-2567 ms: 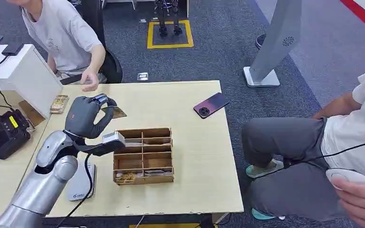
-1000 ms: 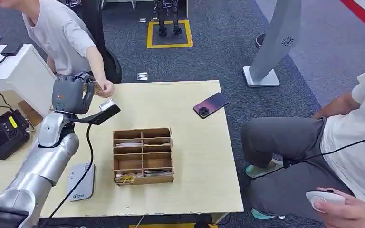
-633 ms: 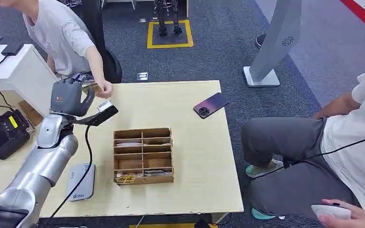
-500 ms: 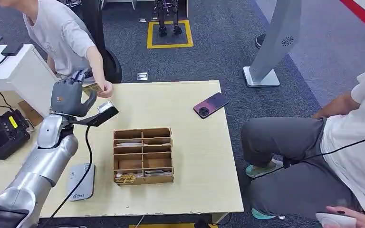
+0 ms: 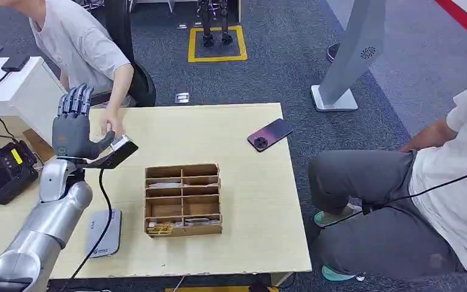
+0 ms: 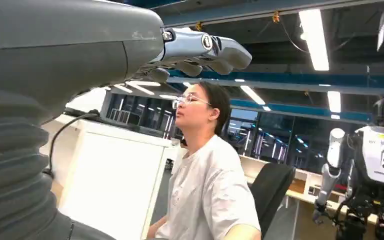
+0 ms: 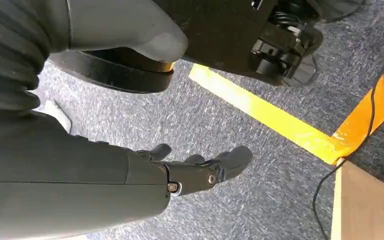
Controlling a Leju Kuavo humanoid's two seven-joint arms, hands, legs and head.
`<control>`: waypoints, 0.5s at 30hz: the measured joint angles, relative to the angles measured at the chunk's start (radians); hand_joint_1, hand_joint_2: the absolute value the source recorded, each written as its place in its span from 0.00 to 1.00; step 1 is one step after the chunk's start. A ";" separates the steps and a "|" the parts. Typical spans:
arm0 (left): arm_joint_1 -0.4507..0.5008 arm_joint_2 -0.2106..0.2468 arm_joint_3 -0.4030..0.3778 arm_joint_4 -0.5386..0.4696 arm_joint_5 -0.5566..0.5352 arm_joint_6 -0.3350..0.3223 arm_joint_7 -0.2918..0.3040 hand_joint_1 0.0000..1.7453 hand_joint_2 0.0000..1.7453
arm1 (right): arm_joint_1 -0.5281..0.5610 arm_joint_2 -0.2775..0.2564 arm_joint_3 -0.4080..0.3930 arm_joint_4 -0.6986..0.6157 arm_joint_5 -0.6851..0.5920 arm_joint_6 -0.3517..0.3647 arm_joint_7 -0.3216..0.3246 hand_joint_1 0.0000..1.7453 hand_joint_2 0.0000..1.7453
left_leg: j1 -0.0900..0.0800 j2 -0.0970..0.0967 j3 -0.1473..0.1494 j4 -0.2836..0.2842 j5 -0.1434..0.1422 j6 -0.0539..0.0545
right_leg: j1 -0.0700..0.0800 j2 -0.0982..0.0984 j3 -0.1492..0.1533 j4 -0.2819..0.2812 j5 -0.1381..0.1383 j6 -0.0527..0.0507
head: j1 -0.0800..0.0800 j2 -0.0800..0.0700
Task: Pass the card to the sensor for recognition and then transmit it.
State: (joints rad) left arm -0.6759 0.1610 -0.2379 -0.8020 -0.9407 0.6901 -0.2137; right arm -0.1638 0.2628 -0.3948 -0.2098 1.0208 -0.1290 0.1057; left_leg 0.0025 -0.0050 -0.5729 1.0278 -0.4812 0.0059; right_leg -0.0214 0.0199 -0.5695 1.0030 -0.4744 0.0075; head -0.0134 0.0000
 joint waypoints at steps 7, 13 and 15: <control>0.173 -0.006 0.302 -0.096 0.165 0.003 -0.168 0.00 1.00 | 0.022 -0.004 0.000 0.000 -0.051 -0.027 -0.008 0.00 1.00 | 0.000 0.004 0.001 -0.001 -0.001 -0.001 | 0.000 0.004 -0.001 0.000 -0.001 -0.001 | 0.000 0.000; 0.252 0.002 0.661 -0.056 0.183 0.006 -0.267 0.00 1.00 | 0.036 -0.006 0.000 0.000 -0.070 -0.032 -0.010 0.00 1.00 | 0.003 0.003 -0.003 -0.001 -0.001 -0.002 | 0.003 0.003 -0.002 0.001 -0.001 -0.001 | 0.001 0.000; 0.259 0.028 0.885 0.026 0.199 0.006 -0.304 0.00 1.00 | 0.037 -0.006 0.000 0.000 -0.075 -0.037 0.000 0.00 1.00 | 0.003 0.009 -0.001 -0.002 -0.002 -0.004 | 0.003 0.010 -0.002 0.001 -0.001 -0.001 | 0.000 0.000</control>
State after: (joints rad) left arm -0.4166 0.1892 0.6469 -0.7762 -0.7419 0.6962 -0.5177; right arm -0.1273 0.2567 -0.3952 -0.2094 0.9461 -0.1656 0.1057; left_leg 0.0055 0.0043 -0.5734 1.0258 -0.4836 0.0024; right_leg -0.0188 0.0295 -0.5719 1.0037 -0.4752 0.0062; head -0.0130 0.0000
